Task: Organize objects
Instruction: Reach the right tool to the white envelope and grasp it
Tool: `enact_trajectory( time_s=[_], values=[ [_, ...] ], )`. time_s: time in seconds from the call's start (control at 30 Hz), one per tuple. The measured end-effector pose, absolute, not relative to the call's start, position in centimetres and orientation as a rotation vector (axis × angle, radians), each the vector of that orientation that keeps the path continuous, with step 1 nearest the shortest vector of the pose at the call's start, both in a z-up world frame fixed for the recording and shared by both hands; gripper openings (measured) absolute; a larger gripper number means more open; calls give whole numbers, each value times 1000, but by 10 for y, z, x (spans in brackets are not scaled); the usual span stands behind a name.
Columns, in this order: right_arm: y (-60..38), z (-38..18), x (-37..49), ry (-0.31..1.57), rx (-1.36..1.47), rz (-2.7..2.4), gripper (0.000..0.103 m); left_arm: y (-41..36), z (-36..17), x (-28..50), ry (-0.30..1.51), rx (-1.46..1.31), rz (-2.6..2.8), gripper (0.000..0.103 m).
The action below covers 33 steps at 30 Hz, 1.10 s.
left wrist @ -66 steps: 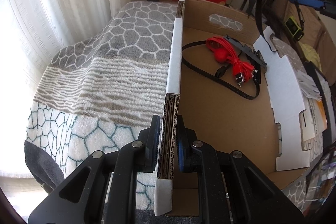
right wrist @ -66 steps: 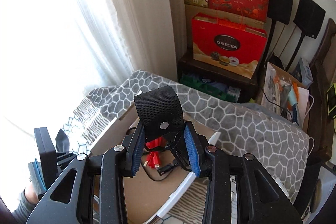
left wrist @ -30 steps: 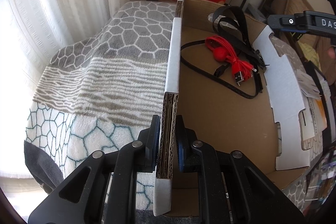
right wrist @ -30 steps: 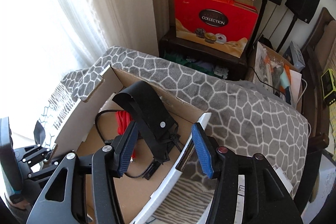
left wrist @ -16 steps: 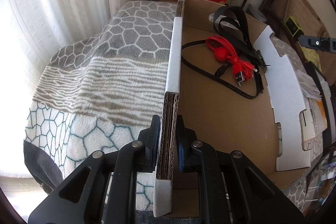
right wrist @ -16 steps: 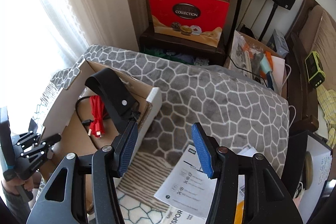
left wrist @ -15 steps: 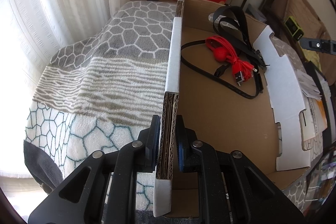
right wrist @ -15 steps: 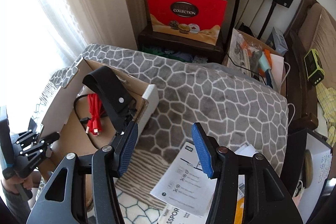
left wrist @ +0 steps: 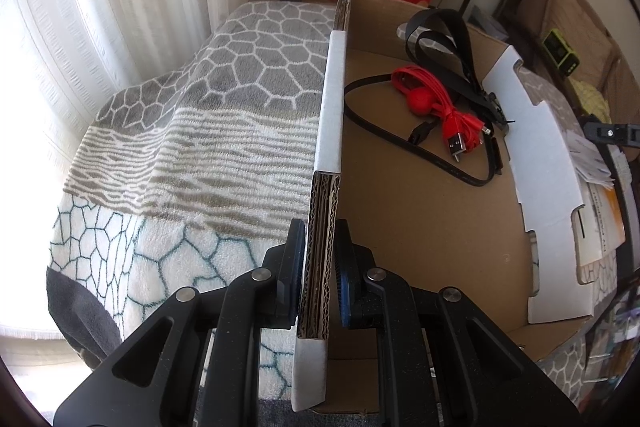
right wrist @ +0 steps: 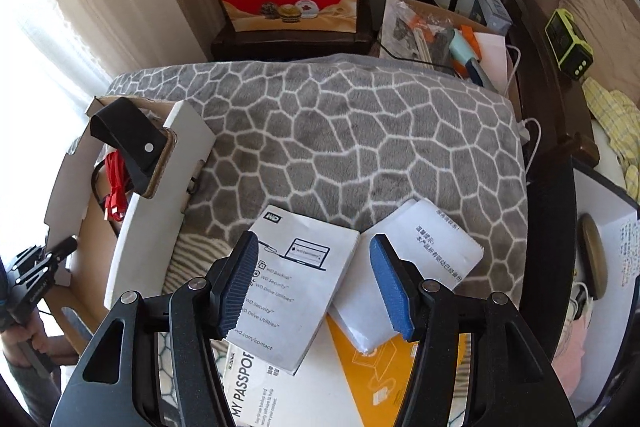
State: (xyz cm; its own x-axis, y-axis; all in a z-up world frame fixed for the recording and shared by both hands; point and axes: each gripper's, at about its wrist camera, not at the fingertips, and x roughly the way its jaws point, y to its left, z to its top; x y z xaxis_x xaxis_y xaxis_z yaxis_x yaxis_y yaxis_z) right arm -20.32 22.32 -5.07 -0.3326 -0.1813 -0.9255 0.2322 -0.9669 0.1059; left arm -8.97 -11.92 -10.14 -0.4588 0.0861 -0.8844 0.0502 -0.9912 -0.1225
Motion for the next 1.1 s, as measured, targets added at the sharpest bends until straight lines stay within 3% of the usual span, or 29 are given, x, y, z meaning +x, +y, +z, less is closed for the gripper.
enact_trajectory(
  time_s=[0.37,0.77,1.1],
  values=[
    [226,-65,-199,13,1698,-2323,53,-120,-103,-89,-203,-1626,2661,13],
    [273,-34,-199,-78,1663,-2479,51,-120,-103,-89,-203,-1626,2661,13],
    [323,-66,-205,-451,1780,-2438,51,-119,-103,-89,-202,-1627,2661,13]
  ],
)
